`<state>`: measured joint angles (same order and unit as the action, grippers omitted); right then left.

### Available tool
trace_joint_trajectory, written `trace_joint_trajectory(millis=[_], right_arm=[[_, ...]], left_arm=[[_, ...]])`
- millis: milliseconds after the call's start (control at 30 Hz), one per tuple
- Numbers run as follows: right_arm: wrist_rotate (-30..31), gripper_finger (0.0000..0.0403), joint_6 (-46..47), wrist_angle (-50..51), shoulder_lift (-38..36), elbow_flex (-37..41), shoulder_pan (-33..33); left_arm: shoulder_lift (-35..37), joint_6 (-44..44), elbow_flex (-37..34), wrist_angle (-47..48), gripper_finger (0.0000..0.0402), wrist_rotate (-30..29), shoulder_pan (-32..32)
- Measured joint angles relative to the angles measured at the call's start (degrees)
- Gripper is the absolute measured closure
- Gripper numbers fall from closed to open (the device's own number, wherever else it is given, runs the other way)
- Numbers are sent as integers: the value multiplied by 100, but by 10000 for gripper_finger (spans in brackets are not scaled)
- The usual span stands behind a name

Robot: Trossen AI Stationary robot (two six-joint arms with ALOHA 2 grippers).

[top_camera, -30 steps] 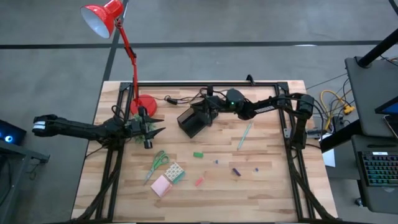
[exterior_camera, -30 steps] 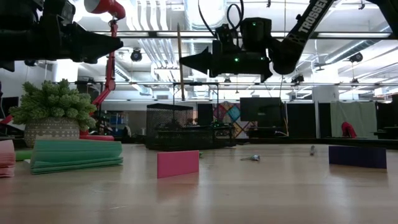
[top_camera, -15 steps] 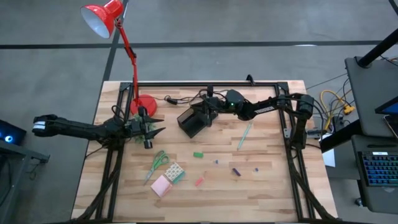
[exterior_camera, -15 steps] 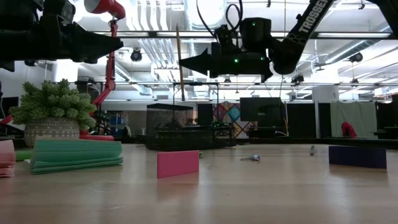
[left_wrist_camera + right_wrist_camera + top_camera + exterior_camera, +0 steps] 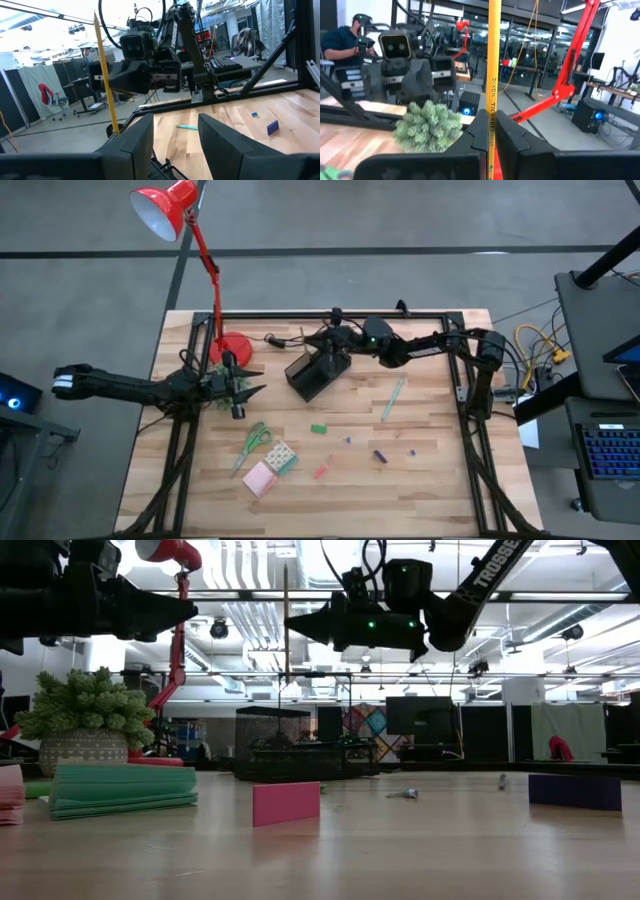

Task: Pick and place office supplies into organizer
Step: Put the yellow pencil into the black desk organizer

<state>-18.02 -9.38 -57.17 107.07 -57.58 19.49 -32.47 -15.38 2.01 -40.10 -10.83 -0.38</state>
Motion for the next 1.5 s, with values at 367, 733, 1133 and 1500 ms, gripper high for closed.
trace_joint_trajectory(millis=[367,733,1133,1500], right_arm=[[-174,394,797,-1338,758,-224,61],[-174,394,955,-944,954,-140,81],[-191,394,781,-927,942,135,81],[-193,394,693,-911,1253,181,81]], left_arm=[[0,-2,1,-1,259,0,-1],[-2,0,1,1,259,0,0],[-2,4,1,2,259,0,0],[-9,7,1,0,259,0,-2]])
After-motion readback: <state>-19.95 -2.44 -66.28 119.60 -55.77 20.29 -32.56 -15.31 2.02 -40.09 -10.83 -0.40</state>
